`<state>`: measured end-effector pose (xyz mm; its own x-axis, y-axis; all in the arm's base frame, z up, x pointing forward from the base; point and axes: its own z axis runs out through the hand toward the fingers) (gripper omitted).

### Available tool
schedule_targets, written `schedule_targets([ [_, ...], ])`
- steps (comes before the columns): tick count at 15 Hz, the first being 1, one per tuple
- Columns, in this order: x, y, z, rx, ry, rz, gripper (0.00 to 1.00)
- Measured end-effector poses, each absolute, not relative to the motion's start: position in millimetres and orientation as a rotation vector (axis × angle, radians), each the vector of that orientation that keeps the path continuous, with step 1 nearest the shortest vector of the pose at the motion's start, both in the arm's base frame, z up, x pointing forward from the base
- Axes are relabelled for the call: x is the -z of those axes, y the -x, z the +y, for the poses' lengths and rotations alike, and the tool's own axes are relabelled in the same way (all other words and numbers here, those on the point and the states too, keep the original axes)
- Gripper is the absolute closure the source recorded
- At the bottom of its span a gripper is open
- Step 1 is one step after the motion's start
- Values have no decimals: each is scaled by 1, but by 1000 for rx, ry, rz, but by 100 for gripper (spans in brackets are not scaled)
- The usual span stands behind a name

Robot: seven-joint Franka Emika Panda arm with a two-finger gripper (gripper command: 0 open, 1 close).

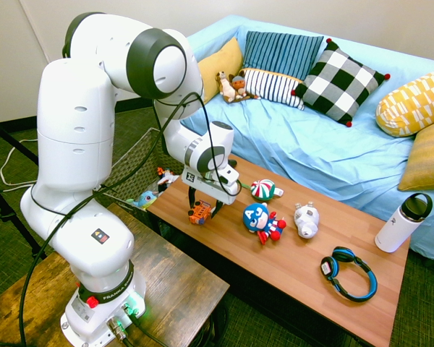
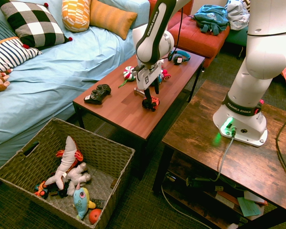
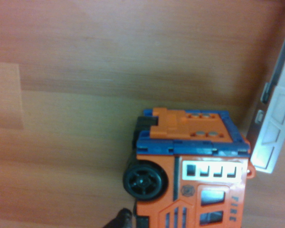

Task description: Put the toy car in the basket

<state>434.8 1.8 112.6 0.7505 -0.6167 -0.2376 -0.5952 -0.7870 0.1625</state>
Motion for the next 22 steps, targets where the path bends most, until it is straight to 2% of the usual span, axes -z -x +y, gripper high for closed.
schedule_targets([
  [4, -102, -451, 3, 436, -2866, -971, 0],
  [5, -102, -456, 5, 426, -2869, -970, 100],
  [19, -102, -472, 1, 475, -2898, -914, 100],
  [22, -113, -458, -10, 405, -2931, -912, 100],
])
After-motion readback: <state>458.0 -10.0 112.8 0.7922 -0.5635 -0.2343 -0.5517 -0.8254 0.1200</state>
